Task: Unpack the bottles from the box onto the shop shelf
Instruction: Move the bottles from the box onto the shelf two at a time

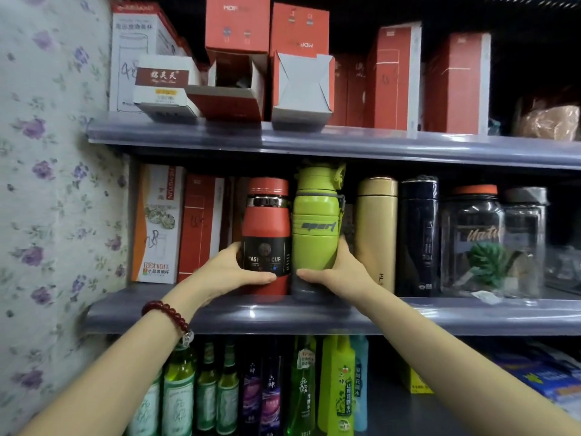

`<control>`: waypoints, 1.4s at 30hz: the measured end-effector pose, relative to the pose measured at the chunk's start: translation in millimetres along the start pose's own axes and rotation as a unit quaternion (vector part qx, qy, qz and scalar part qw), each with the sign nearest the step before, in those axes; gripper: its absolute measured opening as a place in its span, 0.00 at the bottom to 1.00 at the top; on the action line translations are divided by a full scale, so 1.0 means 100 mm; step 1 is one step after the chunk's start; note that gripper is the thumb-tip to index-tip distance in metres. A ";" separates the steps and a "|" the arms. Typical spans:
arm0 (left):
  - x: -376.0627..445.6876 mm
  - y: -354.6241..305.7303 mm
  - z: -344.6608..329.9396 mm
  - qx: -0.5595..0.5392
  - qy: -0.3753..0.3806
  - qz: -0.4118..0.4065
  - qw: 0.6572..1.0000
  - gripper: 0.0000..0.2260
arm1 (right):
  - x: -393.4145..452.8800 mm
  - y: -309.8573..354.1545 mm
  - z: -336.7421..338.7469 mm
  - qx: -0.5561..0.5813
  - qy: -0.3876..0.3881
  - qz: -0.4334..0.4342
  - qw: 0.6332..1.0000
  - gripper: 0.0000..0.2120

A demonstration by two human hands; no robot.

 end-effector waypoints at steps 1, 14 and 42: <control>-0.02 -0.01 0.00 0.013 -0.008 0.002 1.000 0.35 | -0.03 0.02 0.01 -0.016 -0.001 -0.002 1.000 0.42; -0.39 -0.18 -0.16 0.243 -0.162 0.017 0.956 0.30 | -0.27 -0.08 0.25 -0.177 -0.019 0.114 0.977 0.14; -4.40 -0.26 0.00 0.435 -0.261 0.406 0.760 0.18 | -2.69 0.42 -1.69 -0.104 0.385 0.387 0.832 0.18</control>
Point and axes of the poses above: each hand's wrist, its own x-axis towards the middle knuckle, its own z-axis out of the back of the hand, y = z × x, the point moved 1 cm from there along x, towards the middle knuckle, and after that the axes turned 3 degrees about -z, right-handed, at the moved point
